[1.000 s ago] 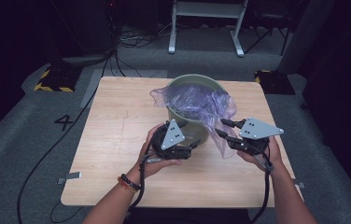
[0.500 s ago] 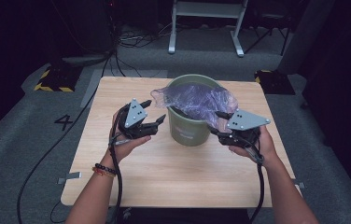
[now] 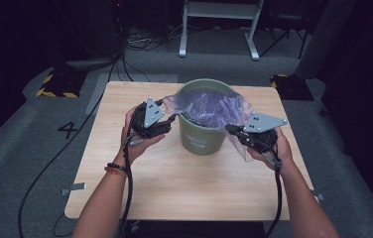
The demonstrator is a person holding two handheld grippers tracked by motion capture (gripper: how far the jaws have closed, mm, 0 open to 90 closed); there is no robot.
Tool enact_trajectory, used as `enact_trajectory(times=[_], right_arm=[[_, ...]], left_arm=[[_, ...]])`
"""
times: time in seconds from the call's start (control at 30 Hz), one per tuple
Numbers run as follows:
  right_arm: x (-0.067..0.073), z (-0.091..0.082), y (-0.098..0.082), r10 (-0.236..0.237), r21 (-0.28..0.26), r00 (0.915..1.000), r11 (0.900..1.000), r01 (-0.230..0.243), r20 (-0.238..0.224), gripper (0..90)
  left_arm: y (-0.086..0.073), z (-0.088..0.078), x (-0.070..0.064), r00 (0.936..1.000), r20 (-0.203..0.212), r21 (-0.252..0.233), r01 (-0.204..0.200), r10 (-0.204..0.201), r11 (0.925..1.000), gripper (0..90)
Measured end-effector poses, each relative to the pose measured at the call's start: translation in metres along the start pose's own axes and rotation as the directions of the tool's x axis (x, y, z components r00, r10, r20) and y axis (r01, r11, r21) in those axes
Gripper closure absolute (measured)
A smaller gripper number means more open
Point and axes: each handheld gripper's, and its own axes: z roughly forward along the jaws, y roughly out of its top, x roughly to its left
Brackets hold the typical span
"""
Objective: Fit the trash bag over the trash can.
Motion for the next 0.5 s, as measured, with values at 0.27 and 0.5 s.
enact_trajectory(times=[0.27,0.5], right_arm=[[0.002,-0.007,0.000,0.010,-0.023,0.9999,1.000,-0.011,-0.009,90.0],[-0.002,-0.018,-0.004,0.045,-0.055,0.9990,0.997,-0.045,0.001,90.0]], left_arm=[[0.002,-0.005,0.005,0.9966,0.082,-0.058,0.014,-0.010,0.9982,90.0],[-0.006,-0.013,0.003,0.9955,0.092,-0.022,-0.018,0.020,0.9996,90.0]])
